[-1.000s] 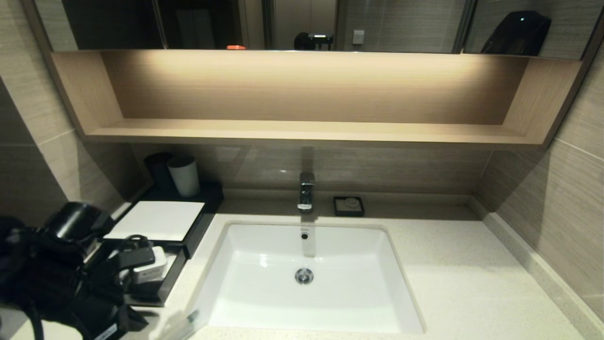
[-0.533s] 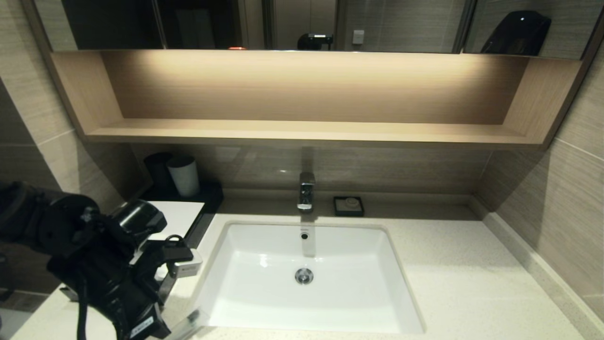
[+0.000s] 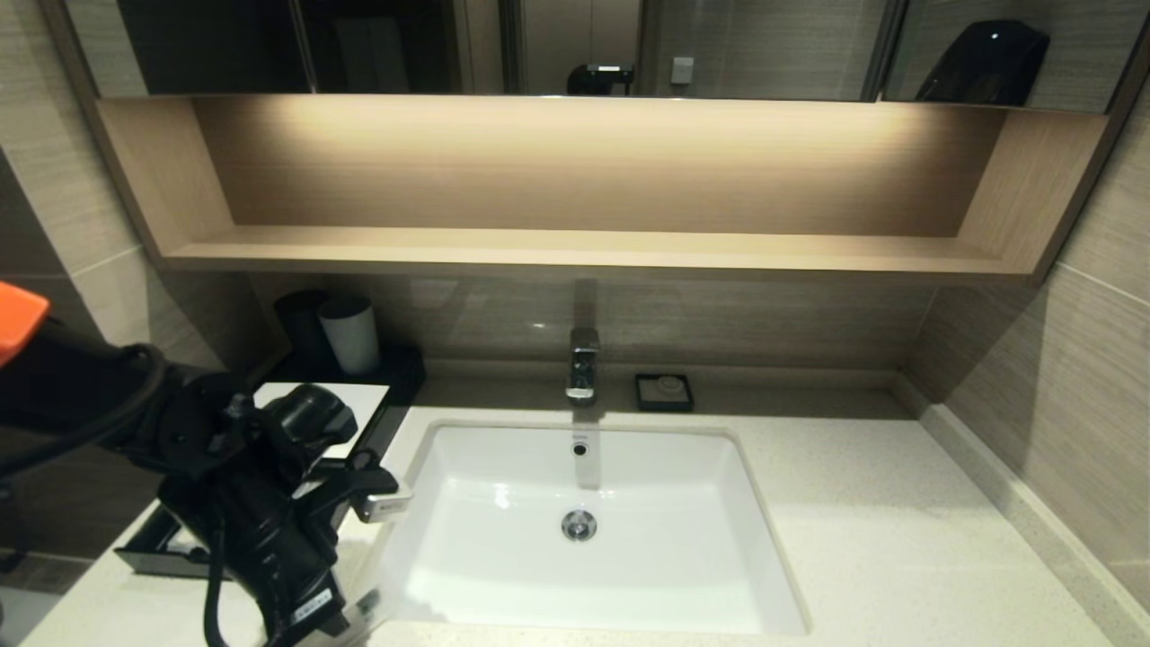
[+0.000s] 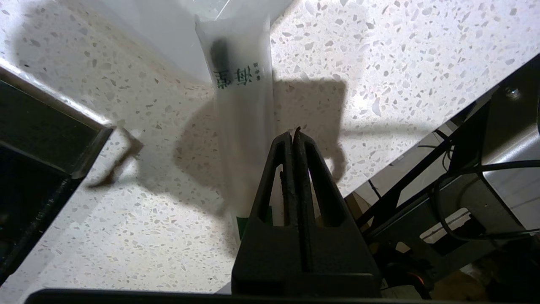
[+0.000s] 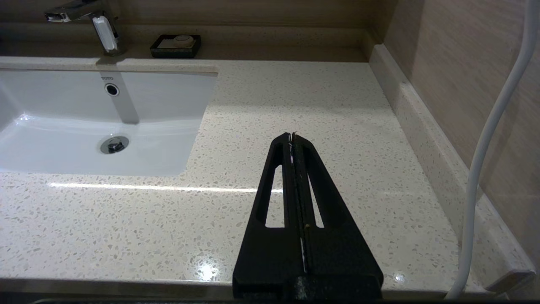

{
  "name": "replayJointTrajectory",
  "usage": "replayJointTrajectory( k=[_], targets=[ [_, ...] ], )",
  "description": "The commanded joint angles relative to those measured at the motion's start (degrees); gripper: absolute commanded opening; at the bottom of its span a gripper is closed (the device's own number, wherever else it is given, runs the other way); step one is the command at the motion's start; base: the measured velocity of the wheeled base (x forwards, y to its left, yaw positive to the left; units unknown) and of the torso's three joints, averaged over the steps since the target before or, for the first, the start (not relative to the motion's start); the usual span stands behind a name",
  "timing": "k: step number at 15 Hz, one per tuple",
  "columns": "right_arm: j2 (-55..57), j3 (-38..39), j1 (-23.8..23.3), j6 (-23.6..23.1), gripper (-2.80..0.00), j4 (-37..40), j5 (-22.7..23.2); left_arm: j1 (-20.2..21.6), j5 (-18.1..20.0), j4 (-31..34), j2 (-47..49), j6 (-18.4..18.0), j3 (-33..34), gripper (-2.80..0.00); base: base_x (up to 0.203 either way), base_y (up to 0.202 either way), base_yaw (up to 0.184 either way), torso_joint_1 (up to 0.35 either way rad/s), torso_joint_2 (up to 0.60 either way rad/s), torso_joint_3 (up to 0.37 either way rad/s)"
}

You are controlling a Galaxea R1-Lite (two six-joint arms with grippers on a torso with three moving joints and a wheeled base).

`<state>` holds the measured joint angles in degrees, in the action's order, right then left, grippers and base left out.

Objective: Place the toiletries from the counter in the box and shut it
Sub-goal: Pick up the bathroom toiletry

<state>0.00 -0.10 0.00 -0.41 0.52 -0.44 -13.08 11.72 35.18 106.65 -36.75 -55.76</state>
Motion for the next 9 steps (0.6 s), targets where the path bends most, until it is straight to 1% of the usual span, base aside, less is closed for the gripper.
replayJointTrajectory(
  k=[1,4,5,9],
  targets=[
    [-0.1,0.0,0.0,0.0,-2.8,0.0,0.0,0.0,0.1,-0.1,1.8,-0.1,-0.8,-2.8,0.0,0.0,0.0,0.0,0.0,0.0],
    [-0.1,0.0,0.0,0.0,-2.8,0.0,0.0,0.0,-1.0,-3.3,2.9,-0.1,-0.7,-2.8,0.0,0.0,0.0,0.0,0.0,0.0],
    [-0.1,0.0,0.0,0.0,-2.8,0.0,0.0,0.0,-1.2,-4.1,3.0,-0.1,-0.7,0.0,0.0,0.0,0.0,0.0,0.0,0.0],
    [-0.1,0.0,0.0,0.0,-2.8,0.0,0.0,0.1,-1.2,-6.1,3.5,-0.2,-0.7,0.0,0.0,0.0,0.0,0.0,0.0,0.0]
  ],
)
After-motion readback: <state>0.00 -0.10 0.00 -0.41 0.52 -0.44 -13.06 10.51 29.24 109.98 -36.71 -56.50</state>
